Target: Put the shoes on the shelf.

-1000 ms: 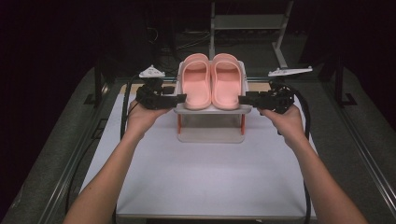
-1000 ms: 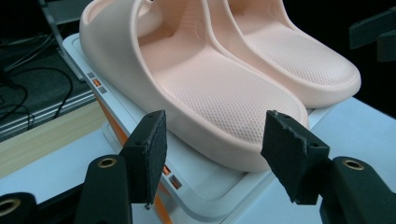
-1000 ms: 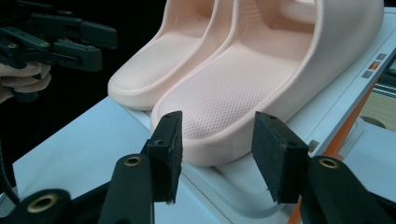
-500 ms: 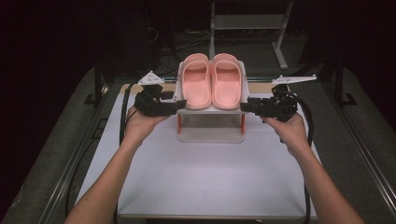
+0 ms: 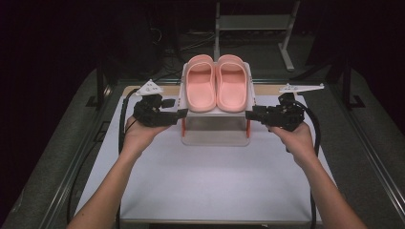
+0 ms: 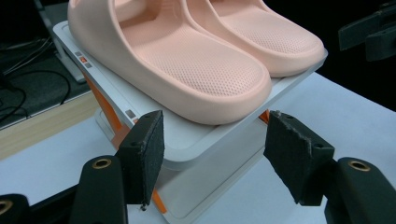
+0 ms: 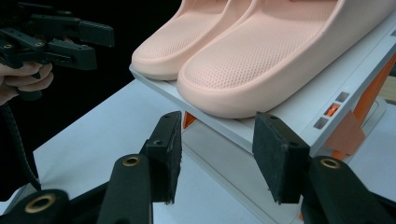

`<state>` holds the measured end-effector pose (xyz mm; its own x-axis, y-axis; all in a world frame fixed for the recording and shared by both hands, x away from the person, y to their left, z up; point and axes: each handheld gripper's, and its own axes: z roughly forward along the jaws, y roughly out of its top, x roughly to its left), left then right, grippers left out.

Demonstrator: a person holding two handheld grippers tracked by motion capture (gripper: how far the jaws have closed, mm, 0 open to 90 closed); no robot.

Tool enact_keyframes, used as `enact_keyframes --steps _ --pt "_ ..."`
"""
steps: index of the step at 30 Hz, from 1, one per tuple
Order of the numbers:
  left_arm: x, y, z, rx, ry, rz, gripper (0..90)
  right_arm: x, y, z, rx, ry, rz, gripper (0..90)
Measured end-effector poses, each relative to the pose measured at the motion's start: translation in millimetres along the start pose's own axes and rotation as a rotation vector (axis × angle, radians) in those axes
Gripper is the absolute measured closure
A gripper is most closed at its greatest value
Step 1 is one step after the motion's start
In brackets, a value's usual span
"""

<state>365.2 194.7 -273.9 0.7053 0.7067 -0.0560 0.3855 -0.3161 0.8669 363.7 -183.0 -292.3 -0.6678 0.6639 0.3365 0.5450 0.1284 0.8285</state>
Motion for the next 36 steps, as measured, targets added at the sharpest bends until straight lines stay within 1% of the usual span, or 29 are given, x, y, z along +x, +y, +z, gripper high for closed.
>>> enact_keyframes --steps 7,12,20,25,36 --pt "-0.7 -5.5 -2.6 0.003 0.0 0.005 36.7 -1.8 -4.4 -3.0 -0.008 0.005 0.007 51.0" --pt "-0.5 -11.0 -3.8 0.005 0.0 -0.001 35.9 -2.7 -7.8 -6.0 -0.01 0.01 0.014 50.5" --pt "-2.7 -19.4 -5.2 0.008 -0.009 0.001 35.2 -2.0 -14.5 -6.6 -0.002 0.024 0.013 49.2" --pt "0.4 -27.1 -6.6 0.014 -0.008 -0.01 35.2 -1.8 -19.5 -6.3 0.001 0.031 0.011 48.3" --pt "4.9 -42.8 -10.7 0.021 0.0 -0.033 34.1 -4.5 -31.0 -6.8 0.008 0.041 0.027 46.0"
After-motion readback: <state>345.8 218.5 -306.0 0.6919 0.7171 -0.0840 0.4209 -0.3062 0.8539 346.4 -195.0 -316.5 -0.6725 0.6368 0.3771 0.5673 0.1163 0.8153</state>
